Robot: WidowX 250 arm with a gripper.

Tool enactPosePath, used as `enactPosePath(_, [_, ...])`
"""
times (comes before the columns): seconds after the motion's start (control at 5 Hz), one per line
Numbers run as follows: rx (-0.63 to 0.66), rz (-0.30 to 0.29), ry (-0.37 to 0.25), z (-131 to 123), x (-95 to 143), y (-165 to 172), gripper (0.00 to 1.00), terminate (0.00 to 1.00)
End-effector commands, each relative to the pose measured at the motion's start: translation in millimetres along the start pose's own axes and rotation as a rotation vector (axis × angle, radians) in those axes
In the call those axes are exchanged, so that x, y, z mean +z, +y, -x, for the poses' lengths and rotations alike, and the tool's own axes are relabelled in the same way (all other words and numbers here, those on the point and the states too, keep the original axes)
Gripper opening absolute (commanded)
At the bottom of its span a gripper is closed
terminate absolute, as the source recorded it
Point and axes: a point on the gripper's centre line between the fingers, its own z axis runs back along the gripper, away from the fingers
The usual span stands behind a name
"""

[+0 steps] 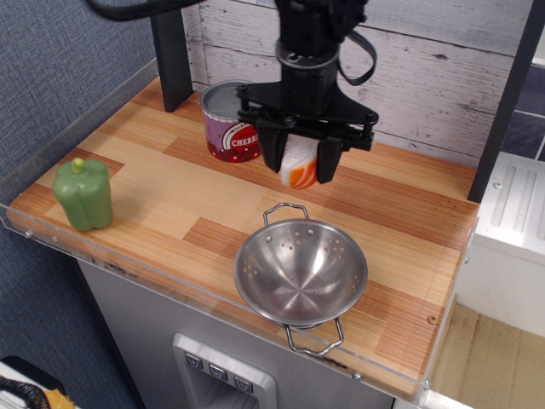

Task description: Place the sushi next to the can.

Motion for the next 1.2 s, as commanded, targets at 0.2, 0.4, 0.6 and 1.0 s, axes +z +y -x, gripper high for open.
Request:
enactPosePath(0.2, [-0.033, 0.031, -0.147, -50.7, -45.6, 17.5, 0.00, 0.00])
enactPosePath(0.4, [-0.021, 0.089, -0.160, -53.0, -61.6, 16.7, 0.00, 0.00])
enactPosePath(0.6, [-0.013, 0.056, -0.161, -53.4, -67.4, 15.9, 0.00, 0.00])
enactPosePath(1.0, [0.023, 0.046, -0.175, -48.6, -57.2, 19.6, 1.00, 0.00])
